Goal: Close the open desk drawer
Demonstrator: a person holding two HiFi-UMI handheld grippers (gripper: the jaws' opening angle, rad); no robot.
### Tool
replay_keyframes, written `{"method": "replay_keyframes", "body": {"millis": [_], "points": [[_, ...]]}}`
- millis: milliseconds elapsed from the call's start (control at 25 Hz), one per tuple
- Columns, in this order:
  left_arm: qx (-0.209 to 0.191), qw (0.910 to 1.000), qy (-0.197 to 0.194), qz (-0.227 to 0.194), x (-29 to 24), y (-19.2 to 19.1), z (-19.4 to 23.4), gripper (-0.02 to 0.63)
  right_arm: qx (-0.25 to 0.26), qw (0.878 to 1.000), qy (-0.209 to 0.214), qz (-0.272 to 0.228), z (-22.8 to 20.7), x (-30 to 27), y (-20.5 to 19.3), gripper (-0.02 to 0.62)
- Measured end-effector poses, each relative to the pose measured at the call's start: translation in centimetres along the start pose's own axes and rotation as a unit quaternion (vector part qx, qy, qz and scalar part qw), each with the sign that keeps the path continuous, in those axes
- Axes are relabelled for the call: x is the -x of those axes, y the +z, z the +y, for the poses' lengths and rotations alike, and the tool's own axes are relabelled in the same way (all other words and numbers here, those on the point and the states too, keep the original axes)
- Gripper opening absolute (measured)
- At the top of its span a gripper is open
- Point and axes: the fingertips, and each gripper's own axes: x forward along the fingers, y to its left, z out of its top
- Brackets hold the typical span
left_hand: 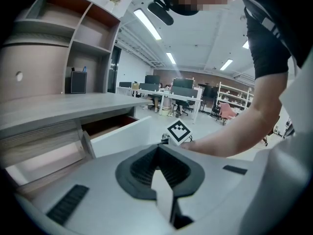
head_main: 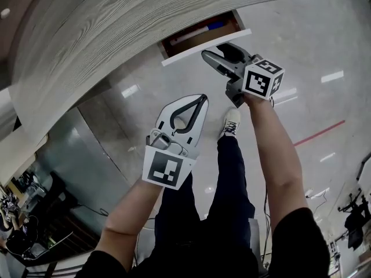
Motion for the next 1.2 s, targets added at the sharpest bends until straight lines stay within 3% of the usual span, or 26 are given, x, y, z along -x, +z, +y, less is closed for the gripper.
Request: {"method": "replay_keyframes", "body": {"millis": [680, 1200], "points": [[0.015, 0.9997, 0.018, 0.002, 0.2, -0.7, 1.9, 0.011, -0.021, 0.994, -0.097, -0.035, -2.3, -4.3, 5.1, 0.288], [0.011, 0.9996, 0.026, -0.003, 1.5, -1.0, 1.6, 0.011, -0.005, 0.990, -0.141, -0.029, -2.5, -4.6, 4.9, 0.270]]}}
